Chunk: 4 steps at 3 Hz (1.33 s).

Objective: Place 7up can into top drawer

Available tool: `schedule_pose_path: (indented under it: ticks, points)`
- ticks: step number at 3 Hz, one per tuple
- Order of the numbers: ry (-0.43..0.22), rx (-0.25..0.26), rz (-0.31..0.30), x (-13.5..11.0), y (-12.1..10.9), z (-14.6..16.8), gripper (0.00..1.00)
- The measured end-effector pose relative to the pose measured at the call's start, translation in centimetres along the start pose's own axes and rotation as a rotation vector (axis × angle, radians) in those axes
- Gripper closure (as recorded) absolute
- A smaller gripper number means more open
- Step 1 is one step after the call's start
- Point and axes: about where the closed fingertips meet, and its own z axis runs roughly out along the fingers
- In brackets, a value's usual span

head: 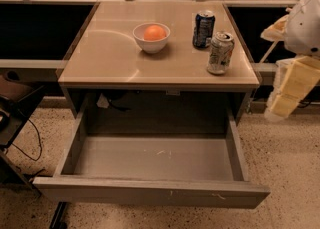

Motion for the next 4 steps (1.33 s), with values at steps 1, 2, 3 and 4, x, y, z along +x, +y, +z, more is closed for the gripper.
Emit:
schedule_pose_path:
  ticks: [1,2,3,4]
  points:
    - [-0.117,-0.031,-0.012,-1.9,-4.1,3.3,0.00]
    - [-0.232,-0.018,0.021,-1.7,-8.9,5.6,0.00]
    - [-0.240,-0.023,0.023,-1.8,-9.4,6.1,0.00]
    - [-0.251,-0.016,0.034,-1.8,-10.1,6.7,0.00]
